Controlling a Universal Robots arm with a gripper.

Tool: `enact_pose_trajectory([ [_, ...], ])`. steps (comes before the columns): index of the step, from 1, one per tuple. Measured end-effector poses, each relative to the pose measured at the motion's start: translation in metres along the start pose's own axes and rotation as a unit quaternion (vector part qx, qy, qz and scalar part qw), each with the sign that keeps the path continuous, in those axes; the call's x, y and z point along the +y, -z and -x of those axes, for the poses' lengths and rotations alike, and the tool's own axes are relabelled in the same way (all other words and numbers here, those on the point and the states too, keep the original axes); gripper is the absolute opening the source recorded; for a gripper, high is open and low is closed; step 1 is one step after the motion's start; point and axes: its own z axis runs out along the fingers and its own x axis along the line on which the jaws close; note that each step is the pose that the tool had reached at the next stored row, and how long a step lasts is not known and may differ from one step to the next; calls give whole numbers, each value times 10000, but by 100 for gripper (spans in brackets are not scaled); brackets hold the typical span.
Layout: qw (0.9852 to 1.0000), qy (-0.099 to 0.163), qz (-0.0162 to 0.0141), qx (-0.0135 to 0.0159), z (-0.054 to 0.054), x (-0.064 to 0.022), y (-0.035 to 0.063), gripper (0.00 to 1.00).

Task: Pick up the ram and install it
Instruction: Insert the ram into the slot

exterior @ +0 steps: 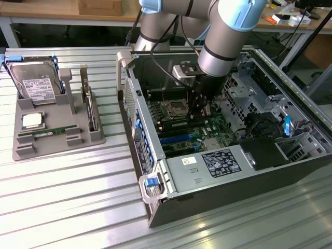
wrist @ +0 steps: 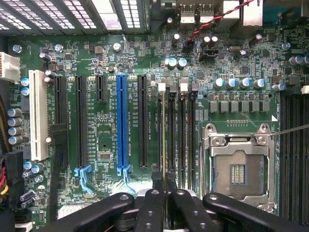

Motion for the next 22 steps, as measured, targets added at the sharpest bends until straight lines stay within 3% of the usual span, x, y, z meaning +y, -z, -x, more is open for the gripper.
enact_pose_trajectory([
  [11,10000,24,0,0,-3,16,-35,12],
  [22,10000,76,-3,-12,-19,51,4,12],
])
